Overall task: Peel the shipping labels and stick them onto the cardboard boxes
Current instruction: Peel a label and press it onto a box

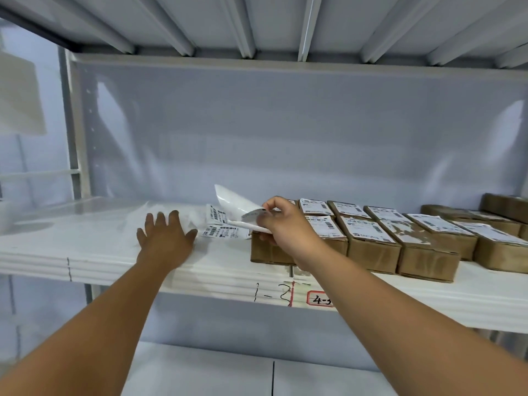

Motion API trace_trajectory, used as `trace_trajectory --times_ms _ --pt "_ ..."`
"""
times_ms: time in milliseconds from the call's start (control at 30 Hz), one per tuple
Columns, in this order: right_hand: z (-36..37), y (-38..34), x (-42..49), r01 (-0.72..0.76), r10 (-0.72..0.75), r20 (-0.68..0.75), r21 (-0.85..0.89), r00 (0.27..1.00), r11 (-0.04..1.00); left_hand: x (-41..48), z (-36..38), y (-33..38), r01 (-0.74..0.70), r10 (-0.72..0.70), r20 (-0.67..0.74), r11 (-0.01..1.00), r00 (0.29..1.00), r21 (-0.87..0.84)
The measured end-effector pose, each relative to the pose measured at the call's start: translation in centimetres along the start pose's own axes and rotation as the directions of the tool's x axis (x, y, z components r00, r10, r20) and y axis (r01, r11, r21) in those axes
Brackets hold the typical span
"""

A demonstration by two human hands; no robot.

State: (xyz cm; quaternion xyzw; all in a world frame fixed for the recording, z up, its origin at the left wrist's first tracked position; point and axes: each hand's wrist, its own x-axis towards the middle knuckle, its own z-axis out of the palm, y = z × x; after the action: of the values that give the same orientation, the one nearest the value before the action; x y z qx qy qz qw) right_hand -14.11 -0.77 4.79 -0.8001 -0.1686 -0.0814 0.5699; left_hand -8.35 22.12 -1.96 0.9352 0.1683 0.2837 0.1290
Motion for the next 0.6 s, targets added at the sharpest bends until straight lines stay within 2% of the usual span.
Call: trace_trajectory --times_ms 67,133,233,267,300,367,433,500,600 --pt "-0.3 0.1 -0.2 -0.035 0.034 0.012 0.071 0.999 0.997 -0.1 -0.1 0.0 -0.046 0.040 -0.085 0.996 0.996 -0.071" --pt "-0.7 0.1 -0.6 -0.063 0.060 0.023 0.135 0.998 0.989 -0.6 -0.6 0.0 -0.142 0.098 -0.239 0.975 0.966 -0.173" --pt "-1.2 0.1 -1.3 -0.088 0.085 0.023 0.190 0.996 0.978 -2.1 -1.4 0.6 -0.407 0.280 -0.455 0.889 0.845 -0.210" --pt "-1.5 0.0 -1.5 -0.091 0.088 0.022 0.202 0.996 0.975 -3.0 -2.2 1.6 -0.467 0.310 -0.465 0.842 0.829 -0.270" --pt "-1.8 0.0 -1.7 -0.089 0.087 0.020 0.216 0.996 0.972 -4.0 -3.2 2.9 -0.483 0.299 -0.446 0.786 0.843 -0.386" --pt "-2.3 0.0 -2.2 -0.089 0.089 0.012 0.240 0.996 0.967 -5.6 -5.1 6.1 -0.390 0.238 -0.312 0.631 0.920 -0.670" --pt "-3.0 0.0 -2.7 -0.086 0.090 -0.005 0.267 0.996 0.960 -6.6 -6.9 9.0 -0.224 0.256 -0.123 0.415 0.959 -0.882" --pt "-4.0 0.1 -3.1 -0.073 0.084 -0.024 0.307 0.996 0.949 -7.4 -8.3 11.3 -0.060 0.309 0.017 0.236 0.951 -0.970" --pt "-6.1 0.3 -3.9 -0.052 0.075 -0.049 0.373 0.996 0.926 -8.8 -9.3 13.9 0.131 0.387 0.160 0.100 0.908 -0.986"
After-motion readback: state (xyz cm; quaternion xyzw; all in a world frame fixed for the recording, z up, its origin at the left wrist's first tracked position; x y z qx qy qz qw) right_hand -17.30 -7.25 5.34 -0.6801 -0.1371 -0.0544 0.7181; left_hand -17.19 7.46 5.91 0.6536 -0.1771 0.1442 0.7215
